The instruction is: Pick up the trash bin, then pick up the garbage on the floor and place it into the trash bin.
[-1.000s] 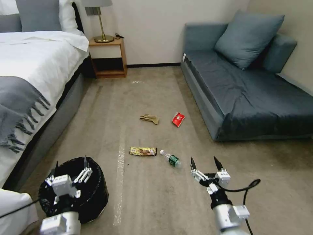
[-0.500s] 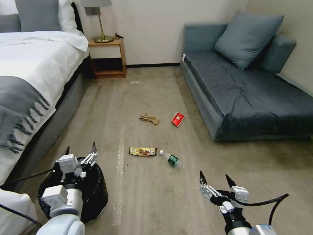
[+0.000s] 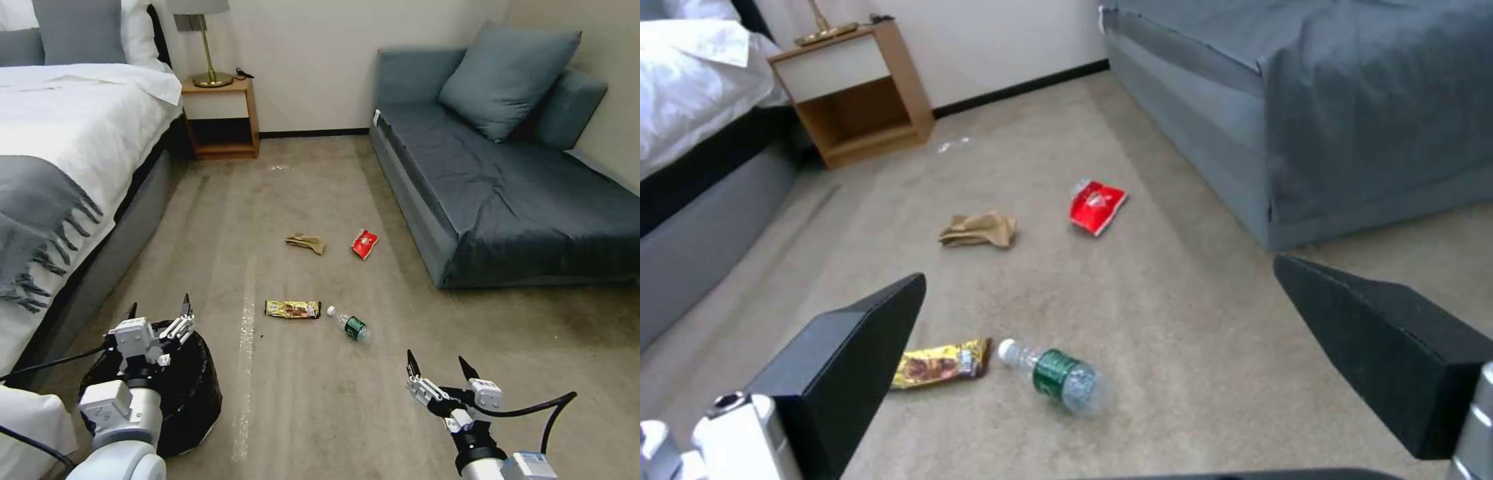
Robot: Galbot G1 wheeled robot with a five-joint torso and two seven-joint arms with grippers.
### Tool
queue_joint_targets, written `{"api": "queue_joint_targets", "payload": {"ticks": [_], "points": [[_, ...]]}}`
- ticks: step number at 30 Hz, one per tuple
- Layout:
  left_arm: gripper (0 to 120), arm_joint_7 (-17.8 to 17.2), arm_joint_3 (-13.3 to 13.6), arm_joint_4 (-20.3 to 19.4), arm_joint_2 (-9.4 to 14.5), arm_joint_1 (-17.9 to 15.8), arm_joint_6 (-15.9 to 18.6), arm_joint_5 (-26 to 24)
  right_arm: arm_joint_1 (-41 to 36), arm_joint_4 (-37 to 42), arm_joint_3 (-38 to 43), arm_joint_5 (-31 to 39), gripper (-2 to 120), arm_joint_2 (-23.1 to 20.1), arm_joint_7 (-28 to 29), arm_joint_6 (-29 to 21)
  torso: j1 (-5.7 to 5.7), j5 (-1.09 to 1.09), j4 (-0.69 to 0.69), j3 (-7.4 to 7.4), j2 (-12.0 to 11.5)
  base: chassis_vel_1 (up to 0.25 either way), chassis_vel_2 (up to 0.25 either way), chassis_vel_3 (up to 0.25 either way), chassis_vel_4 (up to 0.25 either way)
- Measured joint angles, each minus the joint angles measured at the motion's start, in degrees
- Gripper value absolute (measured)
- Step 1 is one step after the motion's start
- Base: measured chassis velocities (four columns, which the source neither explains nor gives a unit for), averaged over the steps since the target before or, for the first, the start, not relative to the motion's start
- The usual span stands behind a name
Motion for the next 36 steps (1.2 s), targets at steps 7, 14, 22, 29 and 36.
{"api": "queue_joint_targets", "payload": {"ticks": [7, 14, 22, 29, 36], "points": [[91, -1.0, -0.9, -2.5, 1.2, 2.3, 0.6, -1.9, 1.0, -0.9, -0.4, -0.1, 100, 0.1, 0.1, 0.1, 0.00, 0.00, 0.00, 0.00, 0.0, 0.000, 0.000, 0.000, 0.000], [91, -3.2, -1.4, -4.5, 1.5, 5.3, 2.6, -2.7, 2.5, -2.6, -1.4, -0.8, 100, -0.1, 0.1, 0.0, 0.00, 0.00, 0.00, 0.00, 0.0, 0.000, 0.000, 0.000, 0.000], [93, -5.0, -2.1, -3.8, 2.6, 5.0, 5.5, -6.6, 3.5, -4.9, -1.7, -0.8, 100, -1.2, 0.1, 0.3, 0.00, 0.00, 0.00, 0.00, 0.0, 0.000, 0.000, 0.000, 0.000], [93, -5.1, -3.5, 0.0, 5.2, 2.9, 9.4, -9.7, 4.0, -4.7, -1.5, -0.5, 100, -2.0, 0.4, 0.2, 0.00, 0.00, 0.00, 0.00, 0.0, 0.000, 0.000, 0.000, 0.000], [93, -4.8, -6.5, 5.1, 9.9, 2.5, 11.2, -13.0, 4.7, -5.7, -1.6, -0.4, 100, -2.5, 0.7, 0.2, 0.00, -0.02, 0.00, 0.00, 0.0, 0.000, 0.000, 0.000, 0.000]]}}
